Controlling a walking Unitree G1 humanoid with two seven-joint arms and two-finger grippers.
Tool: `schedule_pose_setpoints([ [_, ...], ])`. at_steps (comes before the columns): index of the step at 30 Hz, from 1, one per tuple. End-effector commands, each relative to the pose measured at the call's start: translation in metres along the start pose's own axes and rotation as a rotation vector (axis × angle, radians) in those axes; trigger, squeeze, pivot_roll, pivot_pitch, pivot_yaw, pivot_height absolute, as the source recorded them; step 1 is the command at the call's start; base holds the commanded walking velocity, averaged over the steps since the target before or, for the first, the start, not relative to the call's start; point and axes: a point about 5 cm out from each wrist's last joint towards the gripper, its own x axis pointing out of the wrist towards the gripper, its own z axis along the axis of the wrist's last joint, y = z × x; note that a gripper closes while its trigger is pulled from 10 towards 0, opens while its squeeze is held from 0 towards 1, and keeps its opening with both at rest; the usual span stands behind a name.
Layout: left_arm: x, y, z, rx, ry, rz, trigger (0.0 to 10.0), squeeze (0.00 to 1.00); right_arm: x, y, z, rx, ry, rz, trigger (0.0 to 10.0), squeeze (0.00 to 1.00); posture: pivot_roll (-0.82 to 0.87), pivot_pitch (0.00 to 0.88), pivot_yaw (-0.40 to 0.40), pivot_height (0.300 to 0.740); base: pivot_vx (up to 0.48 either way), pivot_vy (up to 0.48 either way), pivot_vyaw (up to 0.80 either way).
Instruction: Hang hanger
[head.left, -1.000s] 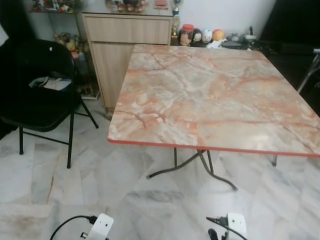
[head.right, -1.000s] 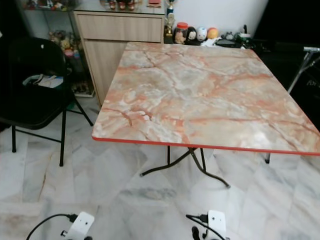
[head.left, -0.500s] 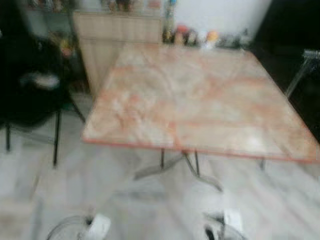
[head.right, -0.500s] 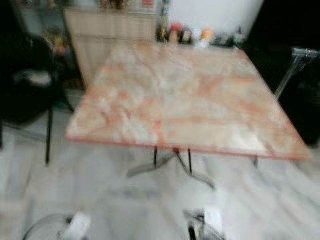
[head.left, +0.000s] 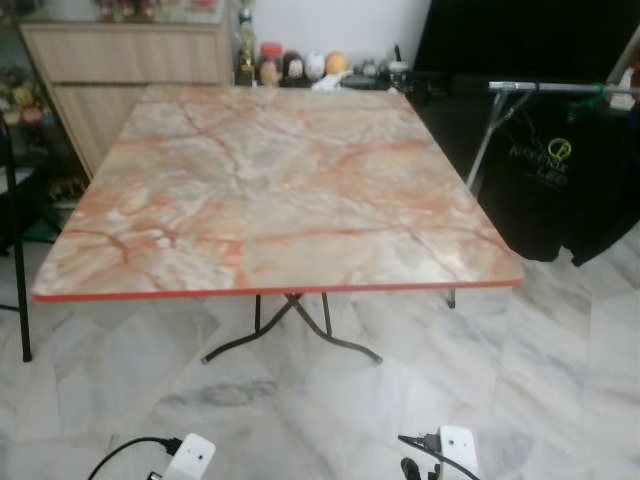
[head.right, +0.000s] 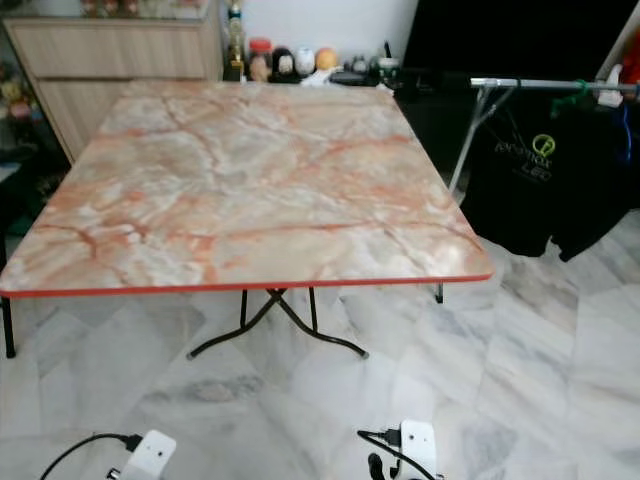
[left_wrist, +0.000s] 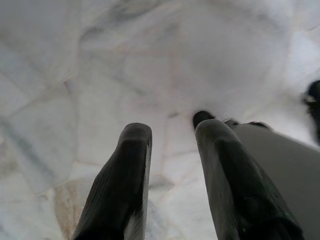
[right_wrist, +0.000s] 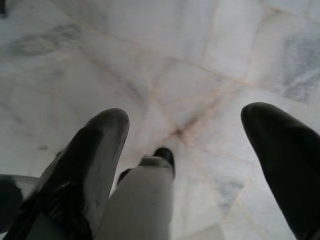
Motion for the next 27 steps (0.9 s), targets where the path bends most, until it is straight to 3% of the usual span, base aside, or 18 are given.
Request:
schedule_pose_setpoints([
  [1, 0.0006, -0.0082, 0.0005, 0.012, 0.008, -0.025, 10.0, 0.0, -0.0005, -0.0058, 0.0017, -0.006, -0.009, -0.016, 10.0, 0.0, 0.01, 0.0, -0.059, 0.74, 0.0, -0.3, 0.0],
  [14, 0.0001, -0.007, -0.0026, -0.027, 0.018, -0.009, 10.0, 0.0, -0.0003, -0.0045, 0.0009, -0.078, 0.009, -0.003, 10.0, 0.0, 0.01, 0.0, -0.055, 0.74, 0.0, -0.295, 0.0],
  [20, 0.0001, -0.0075, -0.0028, -0.022, 0.018, -0.013, 10.0, 0.0, -0.0005, -0.0048, 0.0006, -0.067, 0.005, -0.006, 10.0, 0.0, 0.0, 0.0, -0.056, 0.74, 0.0, -0.291, 0.54],
  [27, 0.0003, -0.0082, -0.0019, -0.037, 0.017, -0.009, 10.0, 0.0, -0.0005, -0.0059, 0.0011, -0.057, 0.005, -0.007, 10.0, 0.0, 0.01, 0.0, -0.059, 0.74, 0.0, -0.292, 0.0],
])
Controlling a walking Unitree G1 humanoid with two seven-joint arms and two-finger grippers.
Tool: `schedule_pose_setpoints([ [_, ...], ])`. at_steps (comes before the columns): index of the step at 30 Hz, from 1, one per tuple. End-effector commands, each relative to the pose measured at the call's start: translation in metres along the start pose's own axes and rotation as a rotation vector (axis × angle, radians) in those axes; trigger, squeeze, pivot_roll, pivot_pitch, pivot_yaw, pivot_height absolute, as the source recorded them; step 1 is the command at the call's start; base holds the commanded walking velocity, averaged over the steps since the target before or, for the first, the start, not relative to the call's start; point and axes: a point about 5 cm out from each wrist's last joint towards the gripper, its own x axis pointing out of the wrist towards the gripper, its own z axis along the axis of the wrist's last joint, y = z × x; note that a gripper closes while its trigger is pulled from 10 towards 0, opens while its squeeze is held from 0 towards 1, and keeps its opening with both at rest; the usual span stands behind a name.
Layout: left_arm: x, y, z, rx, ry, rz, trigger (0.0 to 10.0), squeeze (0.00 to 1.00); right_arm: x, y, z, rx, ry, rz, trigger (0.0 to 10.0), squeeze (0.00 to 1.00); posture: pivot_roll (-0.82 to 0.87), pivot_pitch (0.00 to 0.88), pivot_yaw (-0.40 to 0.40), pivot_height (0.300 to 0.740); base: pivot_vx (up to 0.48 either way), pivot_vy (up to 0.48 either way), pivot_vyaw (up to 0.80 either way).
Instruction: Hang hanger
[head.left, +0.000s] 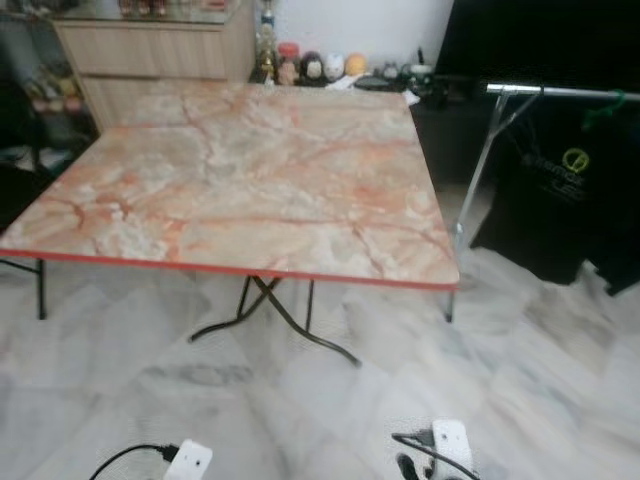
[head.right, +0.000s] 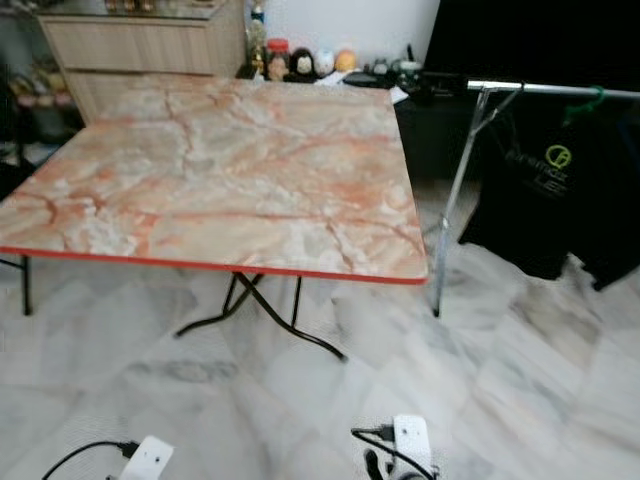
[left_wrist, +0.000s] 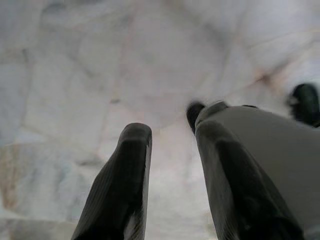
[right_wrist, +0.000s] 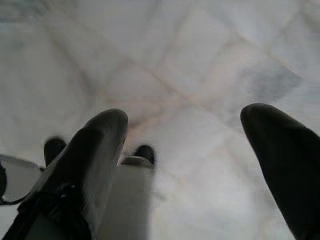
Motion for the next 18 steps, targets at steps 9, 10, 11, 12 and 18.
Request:
schedule_pose_setpoints([
  [9, -0.0001, 0.0069, 0.0011, -0.015, -0.001, 0.018, 10.0, 0.0, 0.0017, 0.0042, 0.009, 0.019, -0.029, 0.008, 10.0, 0.0, 0.0, 0.0, -0.052, 0.74, 0.0, -0.292, 0.0],
  [10, -0.0001, 0.007, 0.0012, -0.015, -0.001, 0.018, 10.0, 0.0, 0.0017, 0.0042, 0.009, 0.017, -0.028, 0.007, 10.0, 0.0, 0.0, 0.0, -0.052, 0.74, 0.0, -0.289, 0.0],
  [11, -0.0001, 0.007, 0.0012, -0.015, -0.001, 0.018, 10.0, 0.0, 0.0017, 0.0042, 0.009, 0.017, -0.028, 0.007, 10.0, 0.0, 0.0, 0.0, -0.052, 0.74, 0.0, -0.289, 0.0],
  [12, 0.0, 0.007, 0.0016, -0.014, -0.002, 0.017, 10.0, 0.0, 0.0017, 0.0042, 0.0093, 0.014, -0.027, 0.007, 10.0, 0.0, 0.0, 0.0, -0.052, 0.74, 0.0, -0.292, 0.0],
  [18, 0.0001, 0.0072, 0.0023, -0.013, -0.003, 0.017, 10.0, 0.0, 0.0019, 0.0041, 0.01, 0.014, -0.028, 0.006, 10.0, 0.0, 0.0, 0.0, -0.052, 0.74, 0.0, -0.291, 0.0],
])
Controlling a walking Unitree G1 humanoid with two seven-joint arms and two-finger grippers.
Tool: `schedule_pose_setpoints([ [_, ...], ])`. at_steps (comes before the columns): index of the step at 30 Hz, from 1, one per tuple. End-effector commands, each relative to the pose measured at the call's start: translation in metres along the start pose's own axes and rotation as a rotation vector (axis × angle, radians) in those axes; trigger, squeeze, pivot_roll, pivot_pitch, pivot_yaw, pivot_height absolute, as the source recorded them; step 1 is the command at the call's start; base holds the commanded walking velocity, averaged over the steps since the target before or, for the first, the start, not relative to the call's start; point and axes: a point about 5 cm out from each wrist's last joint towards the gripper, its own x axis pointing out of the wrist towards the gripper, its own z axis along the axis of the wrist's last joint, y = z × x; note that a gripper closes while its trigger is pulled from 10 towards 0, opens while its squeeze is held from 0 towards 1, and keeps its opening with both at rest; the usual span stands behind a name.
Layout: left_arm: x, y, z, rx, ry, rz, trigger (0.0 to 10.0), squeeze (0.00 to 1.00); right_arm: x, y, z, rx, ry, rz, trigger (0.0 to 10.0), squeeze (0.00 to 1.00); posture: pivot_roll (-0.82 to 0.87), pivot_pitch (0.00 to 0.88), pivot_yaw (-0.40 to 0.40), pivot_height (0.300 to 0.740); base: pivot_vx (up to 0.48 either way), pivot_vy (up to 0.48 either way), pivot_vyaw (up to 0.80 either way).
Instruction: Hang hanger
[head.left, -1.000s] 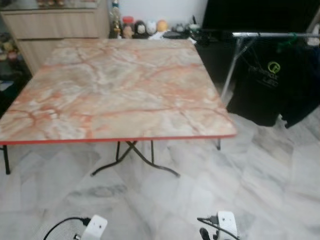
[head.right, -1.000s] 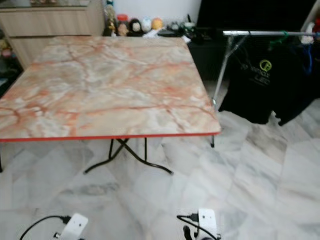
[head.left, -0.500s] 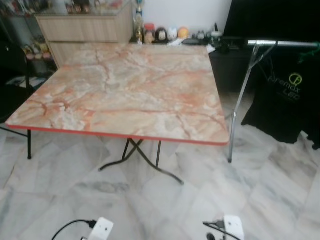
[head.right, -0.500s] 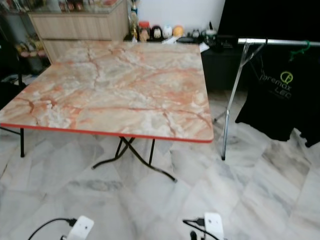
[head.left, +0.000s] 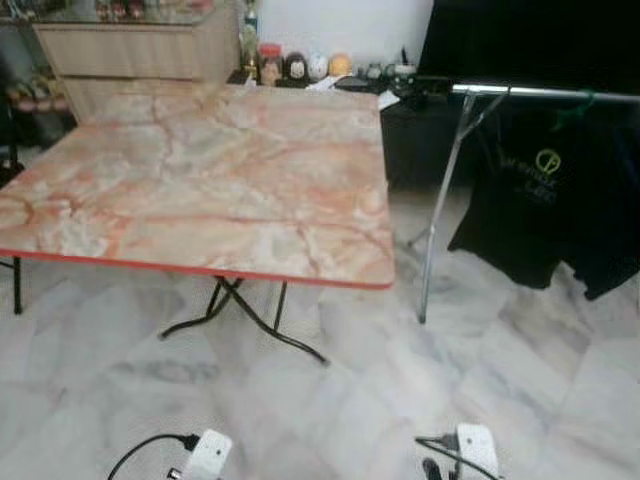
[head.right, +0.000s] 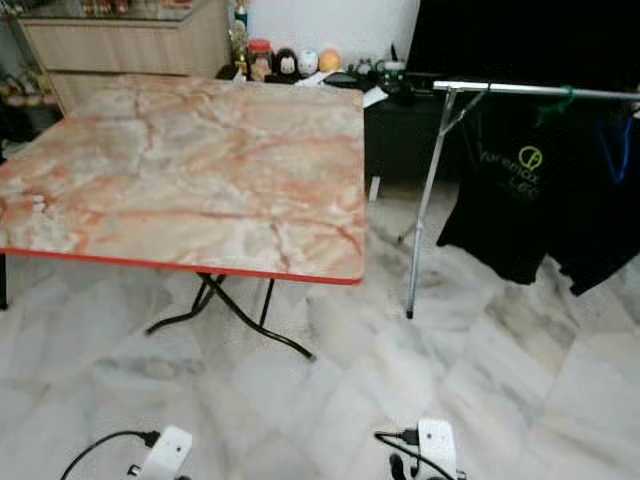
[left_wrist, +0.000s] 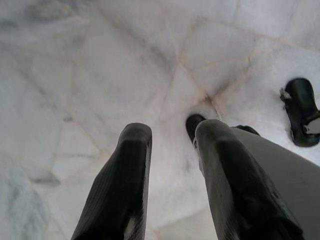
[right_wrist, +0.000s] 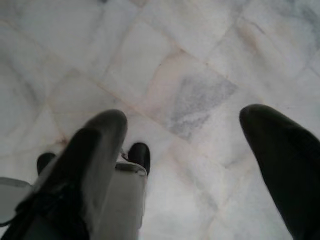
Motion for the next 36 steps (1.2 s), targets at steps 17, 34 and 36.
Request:
schedule_pose_setpoints([
  [17, 0.0004, -0.0032, 0.001, -0.011, 0.003, -0.01, 10.0, 0.0, 0.0001, -0.0024, 0.0024, 0.007, -0.01, -0.007, 10.0, 0.0, -0.01, 0.0, -0.055, 0.74, 0.0, -0.3, 0.0],
  [34, 0.0005, -0.0033, 0.0015, -0.015, 0.001, -0.011, 10.0, 0.0, 0.0001, -0.002, 0.0027, 0.012, -0.01, -0.002, 10.0, 0.0, 0.0, 0.0, -0.058, 0.74, 0.0, -0.314, 0.0],
  [36, 0.0005, -0.003, 0.0017, -0.014, 0.0, -0.013, 10.0, 0.0, 0.0002, -0.0017, 0.0029, 0.015, -0.011, -0.002, 10.0, 0.0, 0.0, 0.0, -0.058, 0.74, 0.0, -0.306, 0.0],
])
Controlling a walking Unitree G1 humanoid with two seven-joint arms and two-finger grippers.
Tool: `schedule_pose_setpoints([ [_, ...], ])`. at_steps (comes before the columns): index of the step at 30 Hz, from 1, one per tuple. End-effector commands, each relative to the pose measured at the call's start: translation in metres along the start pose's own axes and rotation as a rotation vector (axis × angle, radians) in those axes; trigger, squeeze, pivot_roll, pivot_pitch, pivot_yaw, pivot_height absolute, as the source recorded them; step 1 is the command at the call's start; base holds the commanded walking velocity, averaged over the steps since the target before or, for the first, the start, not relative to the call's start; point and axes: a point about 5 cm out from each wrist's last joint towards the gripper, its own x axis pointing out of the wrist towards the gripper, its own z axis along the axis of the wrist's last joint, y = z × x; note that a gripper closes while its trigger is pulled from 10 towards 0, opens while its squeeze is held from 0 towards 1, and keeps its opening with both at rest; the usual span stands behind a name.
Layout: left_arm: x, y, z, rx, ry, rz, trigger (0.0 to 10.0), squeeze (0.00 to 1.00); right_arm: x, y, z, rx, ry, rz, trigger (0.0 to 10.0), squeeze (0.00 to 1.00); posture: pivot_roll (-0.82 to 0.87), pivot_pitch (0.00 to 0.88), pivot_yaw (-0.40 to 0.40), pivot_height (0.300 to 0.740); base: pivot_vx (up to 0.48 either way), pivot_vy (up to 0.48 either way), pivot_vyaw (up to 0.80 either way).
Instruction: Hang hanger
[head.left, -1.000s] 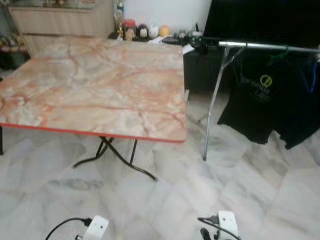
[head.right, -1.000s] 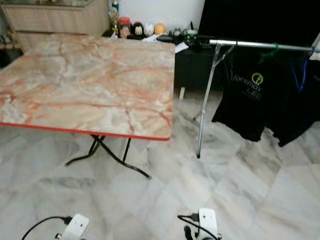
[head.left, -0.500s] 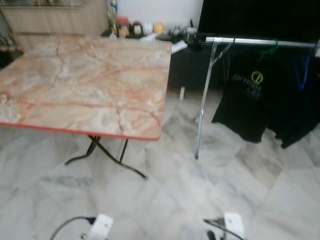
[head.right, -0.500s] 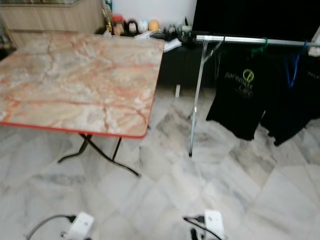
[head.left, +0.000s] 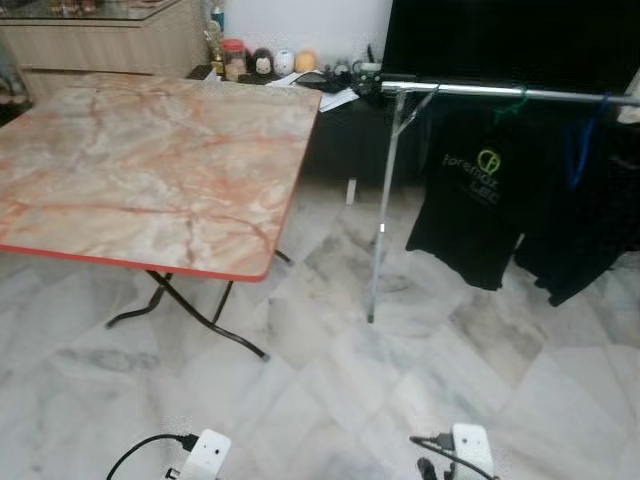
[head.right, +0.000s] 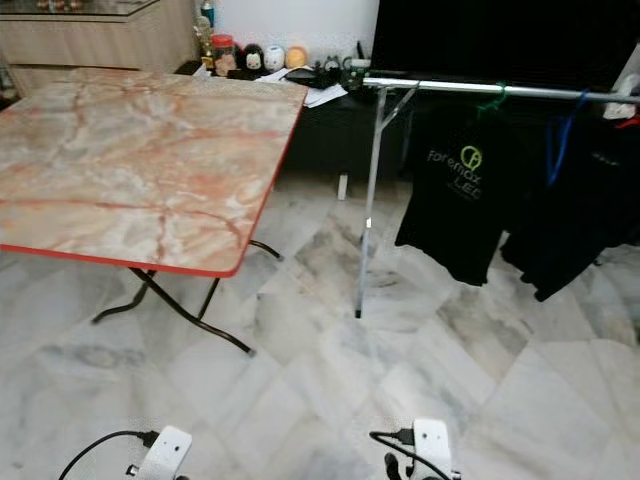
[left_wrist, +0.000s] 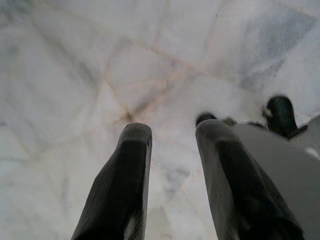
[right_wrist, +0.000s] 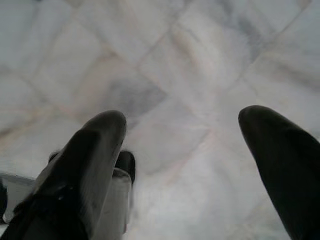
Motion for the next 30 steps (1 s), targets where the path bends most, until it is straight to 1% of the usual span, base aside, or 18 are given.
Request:
schedule_pose_setpoints([
  [1, 0.0, -0.0009, -0.0007, -0.003, 0.006, -0.005, 10.0, 0.0, 0.0005, 0.0006, 0.003, 0.009, -0.011, 0.002, 10.0, 0.0, 0.0, 0.0, -0.057, 0.74, 0.0, -0.304, 0.0],
  [20, -0.0001, -0.0014, -0.0015, 0.002, 0.008, -0.008, 10.0, 0.0, 0.0003, 0.0006, 0.0022, 0.002, -0.01, 0.003, 10.0, 0.0, -0.01, 0.0, -0.06, 0.74, 0.0, -0.313, 0.0],
  [26, -0.0004, -0.0019, -0.0041, -0.017, 0.018, -0.003, 10.0, 0.0, 0.0001, 0.0002, 0.0004, -0.001, -0.002, -0.002, 10.0, 0.0, -0.01, 0.0, -0.058, 0.74, 0.0, 0.0, 0.0],
  [30, -0.0007, -0.0024, -0.0054, -0.035, 0.019, -0.002, 10.0, 0.0, -0.0001, -0.0002, -0.001, 0.003, 0.002, -0.01, 10.0, 0.0, -0.01, 0.0, -0.056, 0.74, 0.0, 0.0, -0.78],
])
